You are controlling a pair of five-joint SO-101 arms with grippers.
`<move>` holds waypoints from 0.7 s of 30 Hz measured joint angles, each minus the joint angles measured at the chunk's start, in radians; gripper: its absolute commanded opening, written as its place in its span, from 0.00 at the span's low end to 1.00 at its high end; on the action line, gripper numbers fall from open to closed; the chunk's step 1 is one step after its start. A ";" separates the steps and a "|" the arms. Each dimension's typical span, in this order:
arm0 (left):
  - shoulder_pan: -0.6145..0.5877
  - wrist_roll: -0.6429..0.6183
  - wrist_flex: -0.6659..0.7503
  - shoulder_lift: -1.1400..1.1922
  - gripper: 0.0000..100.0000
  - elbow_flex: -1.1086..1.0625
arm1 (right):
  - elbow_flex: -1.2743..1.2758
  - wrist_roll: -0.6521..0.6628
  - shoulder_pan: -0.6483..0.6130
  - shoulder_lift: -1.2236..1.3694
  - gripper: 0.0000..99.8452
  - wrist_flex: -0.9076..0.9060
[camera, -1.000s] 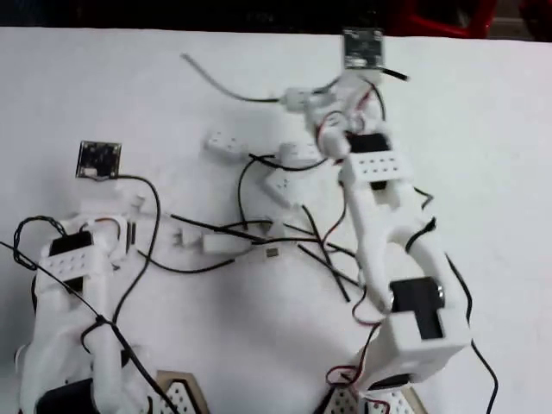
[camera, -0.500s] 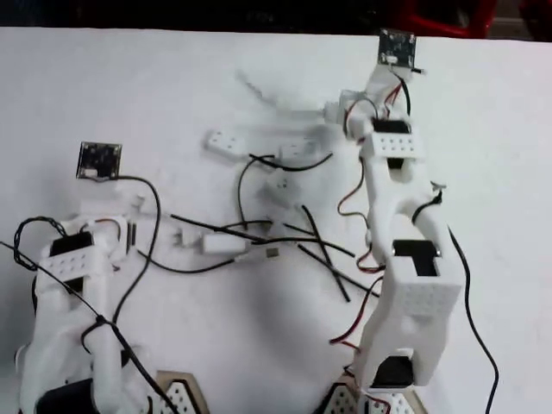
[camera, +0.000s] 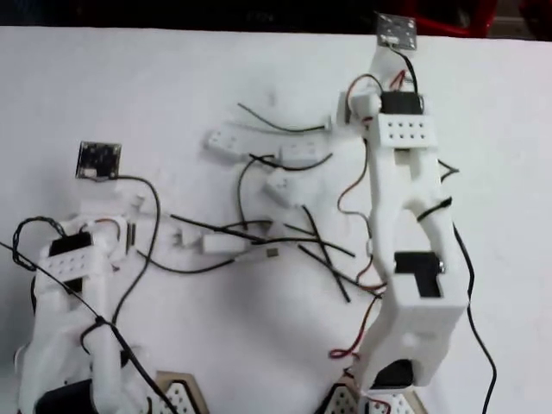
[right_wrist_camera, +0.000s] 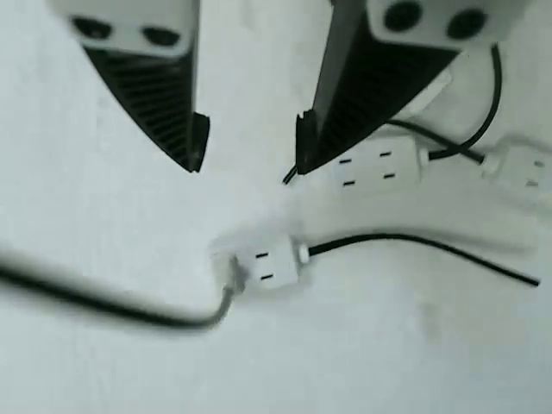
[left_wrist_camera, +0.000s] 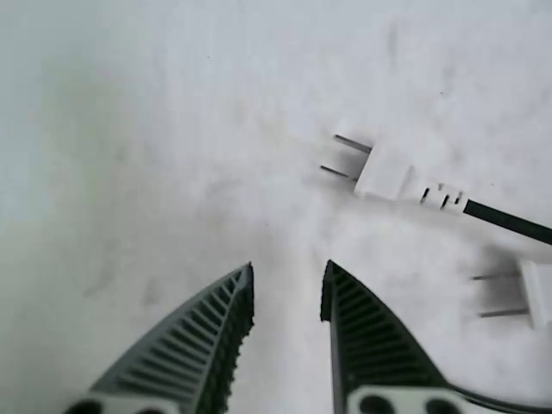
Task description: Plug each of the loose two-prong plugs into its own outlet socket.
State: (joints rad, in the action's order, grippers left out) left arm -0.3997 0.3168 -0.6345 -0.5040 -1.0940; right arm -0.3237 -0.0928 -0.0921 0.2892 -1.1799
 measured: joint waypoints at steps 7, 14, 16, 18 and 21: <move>0.000 0.000 0.000 0.000 0.14 0.000 | -0.002 0.078 -0.098 -0.140 0.16 -0.255; 0.000 0.000 0.000 0.000 0.14 0.000 | 0.003 0.304 -0.238 -0.229 0.13 -0.511; 0.000 0.000 0.000 0.000 0.14 0.000 | 0.046 0.348 -0.272 -0.261 0.10 -0.520; 0.000 0.000 0.000 0.000 0.14 0.000 | 0.118 0.411 -0.316 -0.290 0.08 -0.520; 0.000 0.000 0.000 0.000 0.14 0.000 | 0.242 0.512 -0.405 -0.333 0.08 -0.520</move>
State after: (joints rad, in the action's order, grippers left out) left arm -0.3997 0.3168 -0.6345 -0.5040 -1.0940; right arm -0.0813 0.4196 -0.4971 -0.0437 -1.7001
